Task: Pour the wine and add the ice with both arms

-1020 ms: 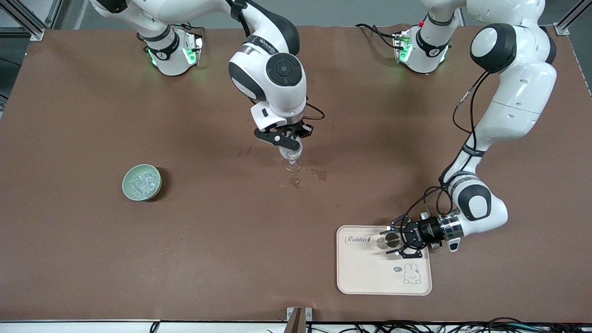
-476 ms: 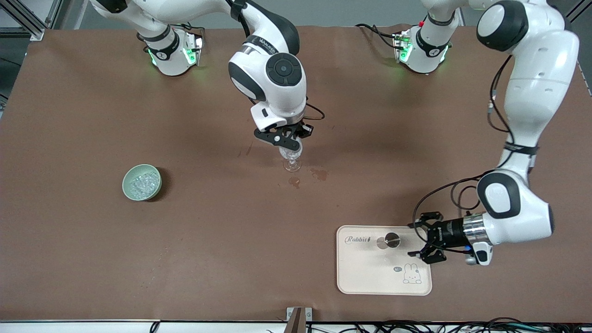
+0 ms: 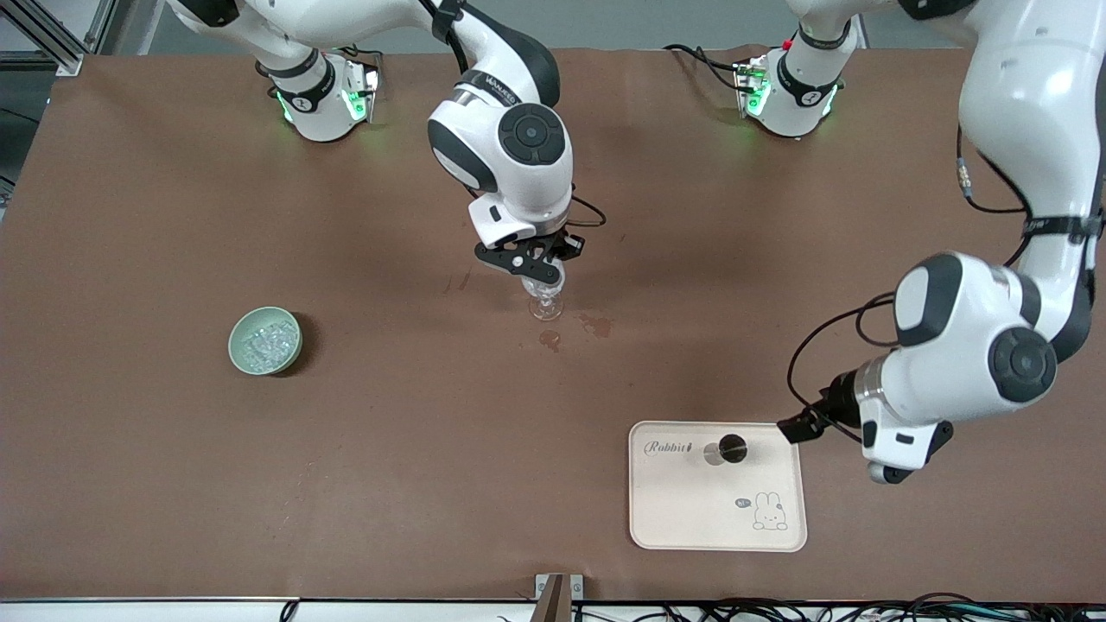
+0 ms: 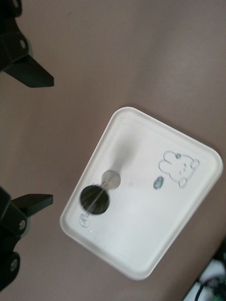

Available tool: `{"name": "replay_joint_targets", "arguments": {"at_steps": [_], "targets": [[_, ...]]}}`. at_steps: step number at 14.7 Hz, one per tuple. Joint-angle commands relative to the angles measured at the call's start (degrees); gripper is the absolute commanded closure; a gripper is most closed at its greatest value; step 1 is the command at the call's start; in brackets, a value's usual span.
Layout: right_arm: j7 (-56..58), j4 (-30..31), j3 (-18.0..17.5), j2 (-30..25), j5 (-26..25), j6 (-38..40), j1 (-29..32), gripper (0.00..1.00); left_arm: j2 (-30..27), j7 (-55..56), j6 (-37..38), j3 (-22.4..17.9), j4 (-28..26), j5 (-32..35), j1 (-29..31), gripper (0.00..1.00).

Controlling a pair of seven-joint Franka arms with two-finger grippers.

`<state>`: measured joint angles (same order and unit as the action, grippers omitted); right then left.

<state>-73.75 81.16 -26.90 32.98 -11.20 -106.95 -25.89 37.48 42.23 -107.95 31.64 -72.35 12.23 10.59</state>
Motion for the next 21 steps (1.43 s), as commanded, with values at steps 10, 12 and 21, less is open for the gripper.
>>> {"name": "replay_joint_targets", "arguments": {"at_steps": [10, 12, 21], "targets": [[-0.87, -2.06, -0.09, -3.25, -1.11, 2.17, 1.89, 0.00, -27.61, -31.67, 11.27, -8.92, -9.27, 0.35, -6.33, 0.00], [-1.05, -2.06, 0.26, -7.55, -2.33, 4.45, 2.95, 0.00, -32.97, -36.83, 12.41, -17.98, -13.93, -4.12, -12.93, 0.00], [14.73, -1.71, 0.44, -23.91, -4.81, 15.62, 22.26, 0.00, -41.26, -38.98, 18.57, -25.94, -19.84, -8.45, -14.38, 0.00]]}}
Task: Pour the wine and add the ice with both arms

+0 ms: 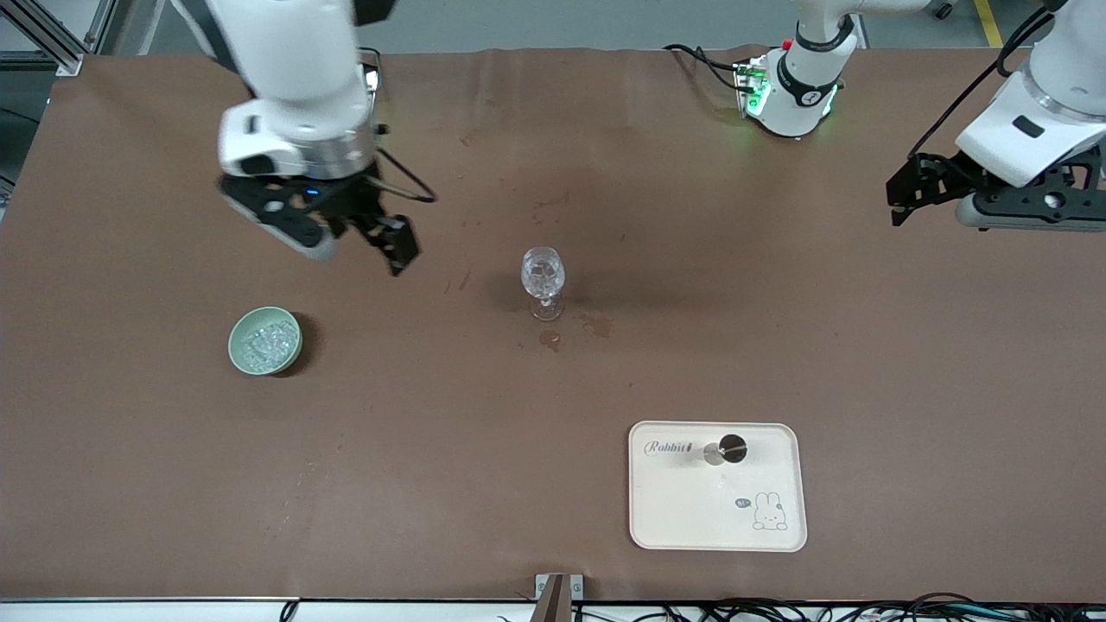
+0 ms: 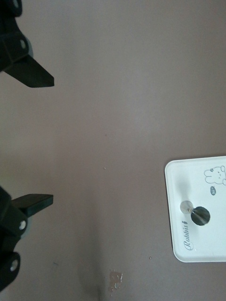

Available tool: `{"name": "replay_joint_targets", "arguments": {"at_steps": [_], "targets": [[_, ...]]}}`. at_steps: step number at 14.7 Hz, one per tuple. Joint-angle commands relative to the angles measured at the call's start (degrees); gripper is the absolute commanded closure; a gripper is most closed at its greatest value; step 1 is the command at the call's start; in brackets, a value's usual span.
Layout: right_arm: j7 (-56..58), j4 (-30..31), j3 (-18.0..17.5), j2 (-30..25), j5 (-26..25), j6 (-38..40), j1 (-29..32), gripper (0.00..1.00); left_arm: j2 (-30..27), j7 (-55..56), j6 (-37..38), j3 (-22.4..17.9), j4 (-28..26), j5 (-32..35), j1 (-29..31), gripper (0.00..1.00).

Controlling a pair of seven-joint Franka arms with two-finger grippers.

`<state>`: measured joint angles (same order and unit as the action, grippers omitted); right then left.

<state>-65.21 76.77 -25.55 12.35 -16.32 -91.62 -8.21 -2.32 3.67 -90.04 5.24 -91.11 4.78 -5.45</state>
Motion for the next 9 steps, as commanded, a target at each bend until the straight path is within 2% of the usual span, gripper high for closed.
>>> {"name": "replay_joint_targets", "arguments": {"at_steps": [1, 2, 6, 9], "targets": [[10.33, 2.68, -0.65, -4.16, 1.72, 1.34, 6.78, 0.00, -1.37, -0.60, 0.66, 0.21, -1.09, -1.01, 1.75, 0.00], [13.85, 2.51, 1.01, -4.43, 2.86, 2.49, 7.24, 0.00, -1.37, -0.51, 0.66, 0.21, -1.01, -0.92, 1.84, 0.00], [29.31, 2.33, 12.43, -7.15, 9.19, 4.34, 6.01, 0.00, -0.58, -1.48, 0.66, 0.30, 0.75, -0.65, 1.75, 0.00], [40.48, 2.33, 18.23, -9.00, 10.17, 7.42, 6.27, 0.00, -0.40, -1.30, 0.66, 0.21, 0.84, -0.13, 1.75, 0.00]]}}
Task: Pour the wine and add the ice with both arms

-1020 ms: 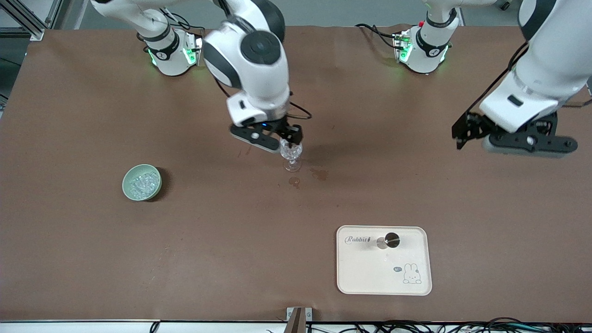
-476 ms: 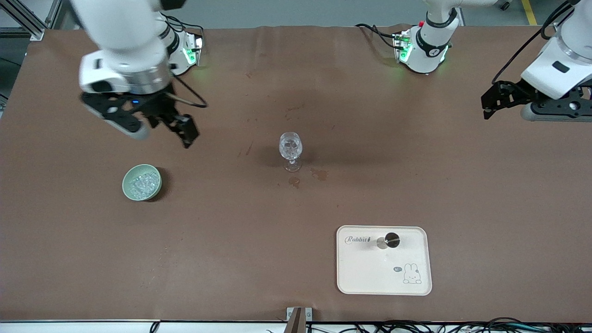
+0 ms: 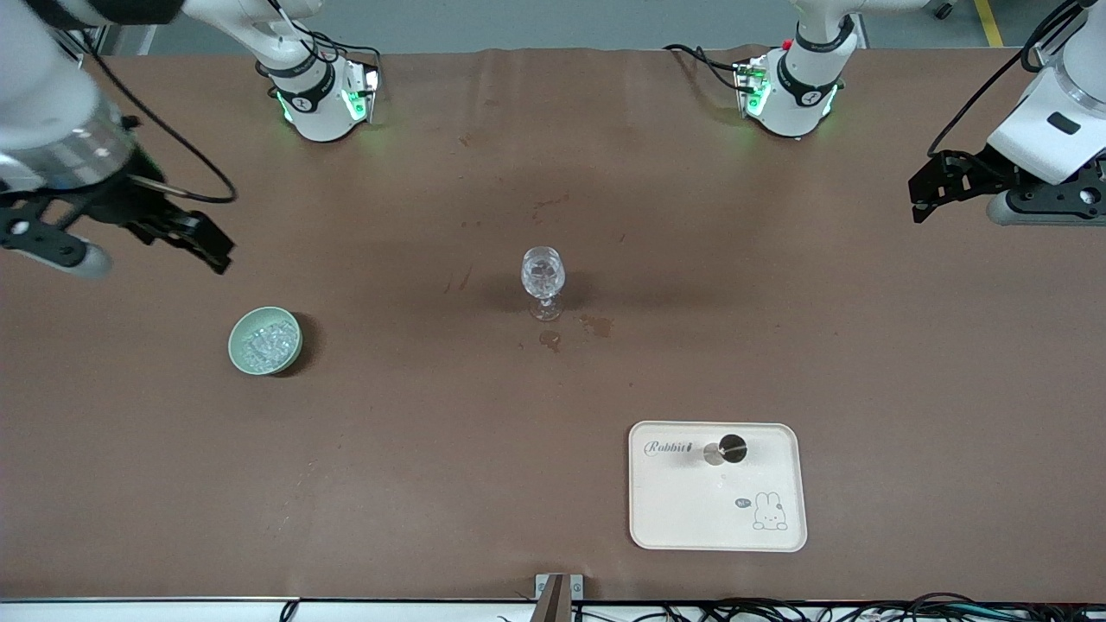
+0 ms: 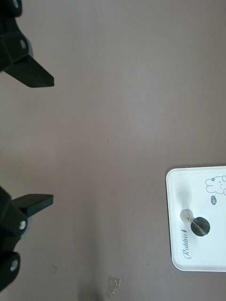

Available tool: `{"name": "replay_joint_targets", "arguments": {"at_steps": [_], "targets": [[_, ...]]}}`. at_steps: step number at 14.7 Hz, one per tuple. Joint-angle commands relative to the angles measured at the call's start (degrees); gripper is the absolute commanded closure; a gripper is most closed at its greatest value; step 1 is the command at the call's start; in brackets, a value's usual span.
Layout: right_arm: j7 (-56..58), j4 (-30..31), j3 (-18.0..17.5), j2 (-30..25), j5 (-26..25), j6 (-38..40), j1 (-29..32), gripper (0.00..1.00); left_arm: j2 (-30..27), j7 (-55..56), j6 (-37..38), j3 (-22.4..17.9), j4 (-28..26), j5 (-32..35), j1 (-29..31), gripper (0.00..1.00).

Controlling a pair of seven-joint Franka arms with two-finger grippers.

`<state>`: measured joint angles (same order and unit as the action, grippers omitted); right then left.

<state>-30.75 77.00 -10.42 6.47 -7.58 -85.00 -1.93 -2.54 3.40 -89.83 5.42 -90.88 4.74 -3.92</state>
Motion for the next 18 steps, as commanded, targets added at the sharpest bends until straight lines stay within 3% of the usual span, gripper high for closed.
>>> {"name": "replay_joint_targets", "arguments": {"at_steps": [1, 3, 5, 8, 16, 18], "targets": [[9.88, 2.11, 5.13, -3.48, 2.65, 1.33, 0.17, 0.00, 0.16, -1.37, 0.45, 0.02, 0.62, -0.17, 0.31, 0.00], [17.44, 2.19, 10.66, -4.27, 5.46, 2.21, 0.34, 0.00, 0.08, -1.38, 0.62, 0.11, 0.62, -0.34, 0.23, 0.00], [24.57, 2.54, 13.66, -5.32, 5.56, 3.78, 0.96, 0.00, -0.18, -1.64, 2.10, 0.29, 0.53, -1.05, 0.22, 0.00], [27.50, 3.16, 14.20, -5.95, 5.74, 3.27, 3.42, 0.00, -0.18, -2.08, 2.12, 0.11, -0.26, -5.25, 0.31, 0.00], [27.06, 3.07, 14.20, -5.86, 5.91, 3.18, 3.42, 0.00, -0.27, -0.94, 0.80, 0.11, -0.26, -4.30, 0.22, 0.00], [27.32, 3.16, 14.03, -5.86, 8.01, 2.83, 4.73, 0.00, 0.34, -1.03, 0.89, -0.15, 1.14, -4.30, 0.31, 0.00]]}}
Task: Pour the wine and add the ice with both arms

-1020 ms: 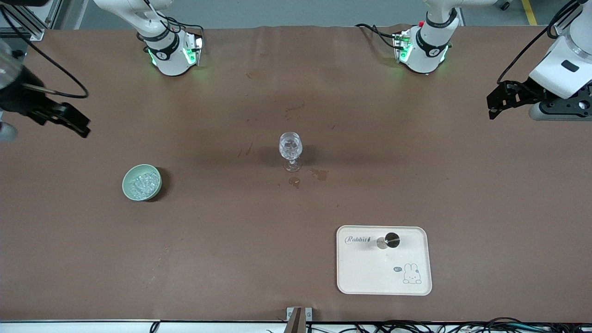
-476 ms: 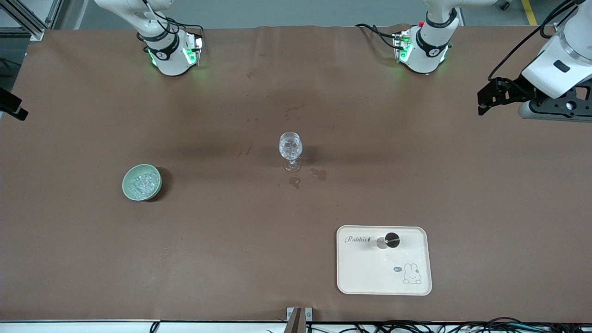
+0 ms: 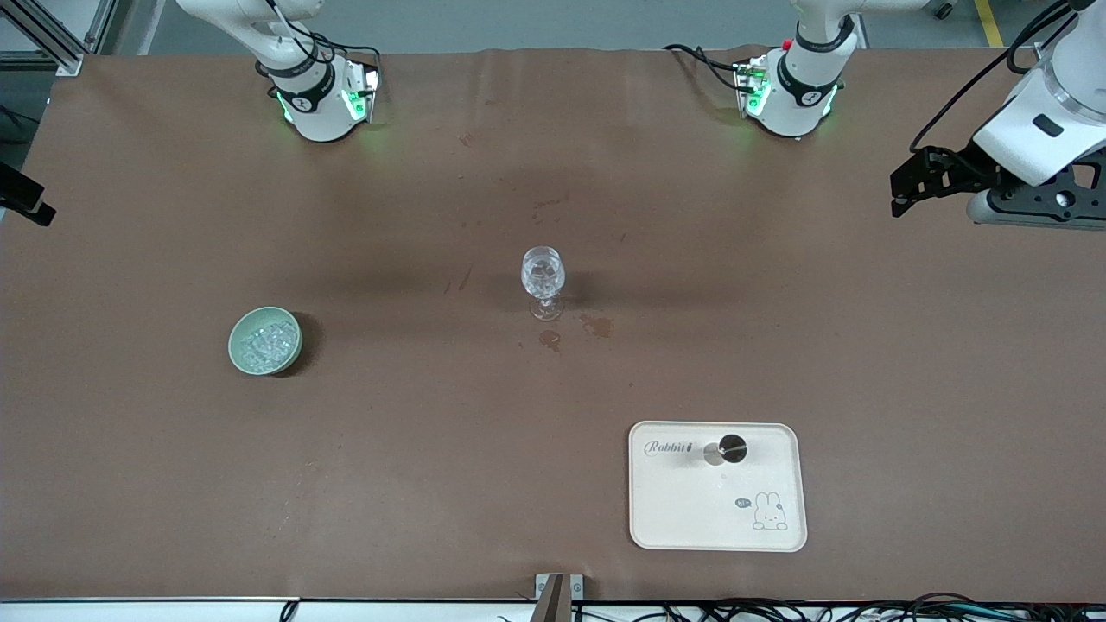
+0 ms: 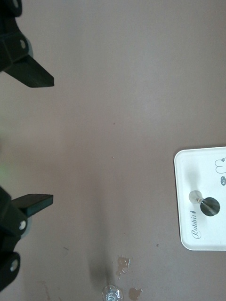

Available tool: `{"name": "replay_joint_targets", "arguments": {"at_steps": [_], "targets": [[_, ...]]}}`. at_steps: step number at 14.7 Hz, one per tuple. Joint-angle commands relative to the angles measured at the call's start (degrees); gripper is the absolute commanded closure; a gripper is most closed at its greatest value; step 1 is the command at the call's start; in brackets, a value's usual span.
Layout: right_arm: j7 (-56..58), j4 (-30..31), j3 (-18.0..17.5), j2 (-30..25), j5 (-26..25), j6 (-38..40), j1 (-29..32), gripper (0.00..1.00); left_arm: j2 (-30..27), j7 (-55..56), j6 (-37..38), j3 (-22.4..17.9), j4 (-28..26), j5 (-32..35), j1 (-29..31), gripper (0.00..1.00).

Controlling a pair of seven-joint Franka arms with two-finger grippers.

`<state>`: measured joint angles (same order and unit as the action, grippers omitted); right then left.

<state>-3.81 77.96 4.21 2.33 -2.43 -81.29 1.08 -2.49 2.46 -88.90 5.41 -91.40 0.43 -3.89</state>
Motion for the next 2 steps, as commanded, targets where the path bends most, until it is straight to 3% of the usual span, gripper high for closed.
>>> {"name": "replay_joint_targets", "arguments": {"at_steps": [1, 2], "targets": [[0.56, 2.37, -0.87, -1.71, 3.74, -1.15, 2.26, 0.00, 1.07, -0.17, -0.05, -0.22, 2.53, 0.01, 0.38, 0.00], [0.56, 3.16, -0.87, -1.71, 3.75, -2.11, 2.18, 0.00, 1.69, -0.17, 0.04, -0.31, 3.15, 0.10, 0.29, 0.00]]}}
